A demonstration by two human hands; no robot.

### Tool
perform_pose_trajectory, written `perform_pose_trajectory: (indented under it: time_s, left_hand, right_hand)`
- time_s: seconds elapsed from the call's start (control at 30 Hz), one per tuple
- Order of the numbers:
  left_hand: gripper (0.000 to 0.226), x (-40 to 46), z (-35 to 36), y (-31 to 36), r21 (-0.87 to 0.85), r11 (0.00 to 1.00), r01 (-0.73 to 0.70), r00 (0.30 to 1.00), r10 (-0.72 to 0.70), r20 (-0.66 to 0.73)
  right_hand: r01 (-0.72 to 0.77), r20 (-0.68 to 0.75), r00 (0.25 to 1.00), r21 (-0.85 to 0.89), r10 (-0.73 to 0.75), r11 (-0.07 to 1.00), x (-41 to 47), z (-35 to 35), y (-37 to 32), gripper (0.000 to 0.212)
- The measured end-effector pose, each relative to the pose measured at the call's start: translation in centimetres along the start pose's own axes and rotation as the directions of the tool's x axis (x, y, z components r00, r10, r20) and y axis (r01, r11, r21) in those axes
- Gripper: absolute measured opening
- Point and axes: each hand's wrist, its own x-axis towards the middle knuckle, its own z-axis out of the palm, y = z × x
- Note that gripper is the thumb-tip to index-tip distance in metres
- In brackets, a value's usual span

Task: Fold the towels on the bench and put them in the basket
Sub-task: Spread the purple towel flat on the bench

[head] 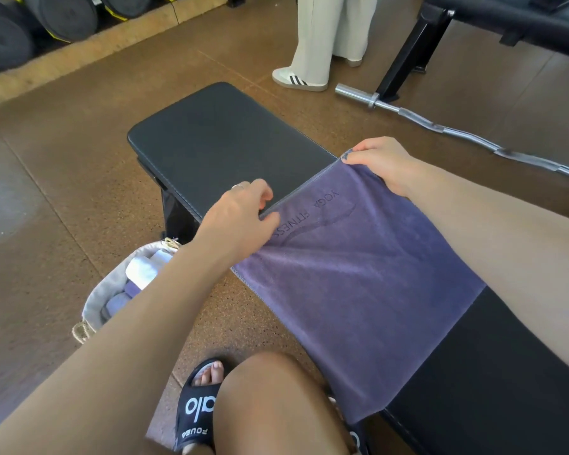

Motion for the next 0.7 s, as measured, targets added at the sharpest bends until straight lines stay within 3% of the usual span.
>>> perform_pose_trajectory:
  time_s: [0.17, 0.4, 0.7]
  left_hand:
    - [0.035, 5.8, 2.3, 3.1, -0.002, 1.0, -0.022, 0.996, 0.022, 0.092]
    - [0.011, 9.8, 3.8, 4.2, 0.02, 1.0, 0.002, 0.993, -0.004, 0.121]
    - [0.01, 10.7, 4.0, 3.7, 0.056, 0.998, -0.026, 0.992, 0.019, 0.124]
  right_hand:
    - [0.055, 0.009, 0.998, 0.008, -0.055, 0.998, 0.3, -0.5, 0.1, 0.01]
    - [0.109, -0.021, 0.994, 0.025, -0.108, 0.994, 0.8, -0.2, 0.7, 0.012]
    - [0.146, -0.049, 0.988, -0.056, -0.149, 0.988, 1.1, 0.4, 1.5, 0.017]
